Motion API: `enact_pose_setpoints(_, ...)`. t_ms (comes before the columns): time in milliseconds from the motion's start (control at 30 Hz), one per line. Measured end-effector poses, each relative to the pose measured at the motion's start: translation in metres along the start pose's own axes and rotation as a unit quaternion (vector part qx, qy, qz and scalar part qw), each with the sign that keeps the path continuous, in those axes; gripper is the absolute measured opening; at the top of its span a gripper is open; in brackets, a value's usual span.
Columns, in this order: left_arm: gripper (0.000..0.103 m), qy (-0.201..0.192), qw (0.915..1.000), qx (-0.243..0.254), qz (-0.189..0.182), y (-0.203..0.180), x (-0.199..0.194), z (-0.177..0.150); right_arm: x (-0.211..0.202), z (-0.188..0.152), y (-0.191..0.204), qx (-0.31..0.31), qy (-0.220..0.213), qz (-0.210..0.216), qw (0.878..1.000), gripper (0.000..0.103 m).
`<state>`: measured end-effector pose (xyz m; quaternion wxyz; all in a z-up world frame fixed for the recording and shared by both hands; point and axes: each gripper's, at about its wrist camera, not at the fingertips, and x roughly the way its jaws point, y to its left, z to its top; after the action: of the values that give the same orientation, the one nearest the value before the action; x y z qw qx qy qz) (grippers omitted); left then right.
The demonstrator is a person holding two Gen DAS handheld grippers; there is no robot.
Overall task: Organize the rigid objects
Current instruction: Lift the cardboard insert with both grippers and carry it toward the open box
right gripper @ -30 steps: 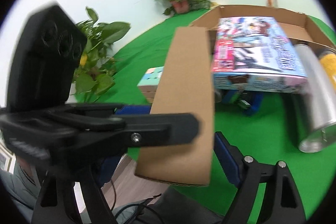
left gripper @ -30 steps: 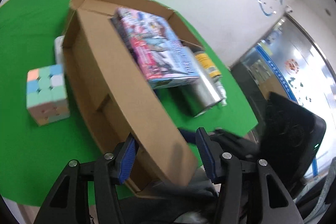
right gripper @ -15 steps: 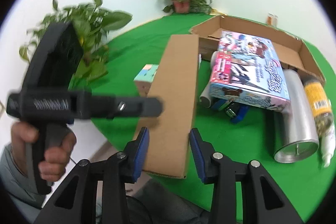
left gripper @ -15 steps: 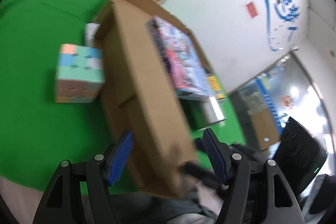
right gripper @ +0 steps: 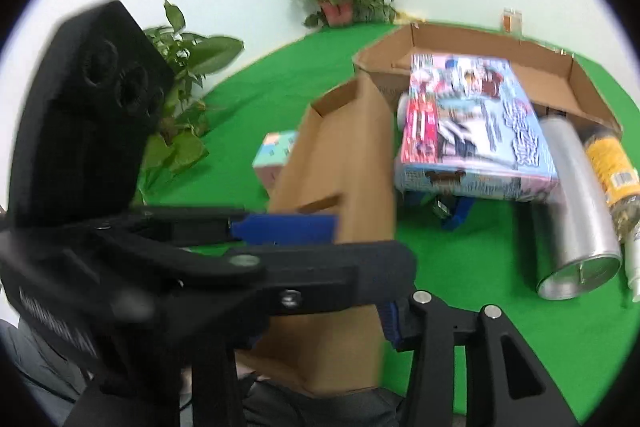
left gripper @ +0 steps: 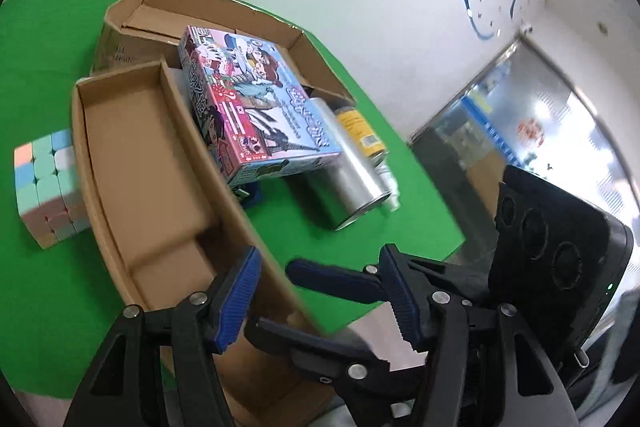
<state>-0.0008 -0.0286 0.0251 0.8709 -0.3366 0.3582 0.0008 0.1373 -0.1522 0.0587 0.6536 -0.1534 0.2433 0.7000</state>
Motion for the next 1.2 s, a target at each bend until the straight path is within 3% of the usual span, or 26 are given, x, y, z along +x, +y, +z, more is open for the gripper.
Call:
enact_pose_setpoints(100, 0.062, -0.021, 0.9990, -0.033, 0.019, 0.019, -0.010, -0.006, 0.006, -0.007, -0.004, -0.002, 0.021, -0.030, 0.999, 0.036)
enact_pose_setpoints(167, 0.071, -0.039, 0.9965, -0.043, 0.060, 0.028, -0.022, -0.011, 0.009, -0.011, -0.011, 0.008, 0.036, -0.040, 0.999, 0.025)
enact_pose_setpoints(300, 0.075, -0.044, 0.9889, -0.065, 0.126, 0.043, -0.044, -0.027, 0.009, -0.015, -0.013, 0.008, 0.043, -0.035, 0.998, 0.024)
enact_pose_setpoints(533, 0.074, 0.037, 0.9890, -0.075, 0.122, 0.035, -0.048, -0.068, 0.004, -0.020, -0.013, 0.011, 0.058, -0.033, 0.998, 0.024)
enact_pose_setpoints(600, 0.061, 0.058, 0.9861, -0.078, 0.134, 0.031, -0.041, -0.074, 0.002, -0.020, -0.013, 0.015, 0.064, -0.033, 0.997, 0.024)
enact_pose_setpoints(633, 0.038, 0.064, 0.9850, -0.083, 0.137, 0.032, -0.038, -0.078, 0.001, -0.021, -0.012, 0.014, 0.067, -0.033, 0.997, 0.024)
enact_pose_setpoints(667, 0.035, 0.067, 0.9848, -0.092, 0.132, 0.034, -0.038, -0.080, 0.000, -0.022, -0.011, 0.012, 0.070, -0.031, 0.997, 0.024)
enact_pose_setpoints(1067, 0.033, 0.046, 0.9845, -0.099, 0.137, 0.034, -0.044, -0.087, -0.010, -0.035, -0.001, 0.008, 0.091, -0.003, 0.996, 0.025)
enact_pose_setpoints(1200, 0.031, 0.039, 0.9844, -0.096, 0.142, 0.032, -0.043, -0.086, 0.007, -0.045, 0.005, 0.004, 0.123, 0.000, 0.992, 0.024)
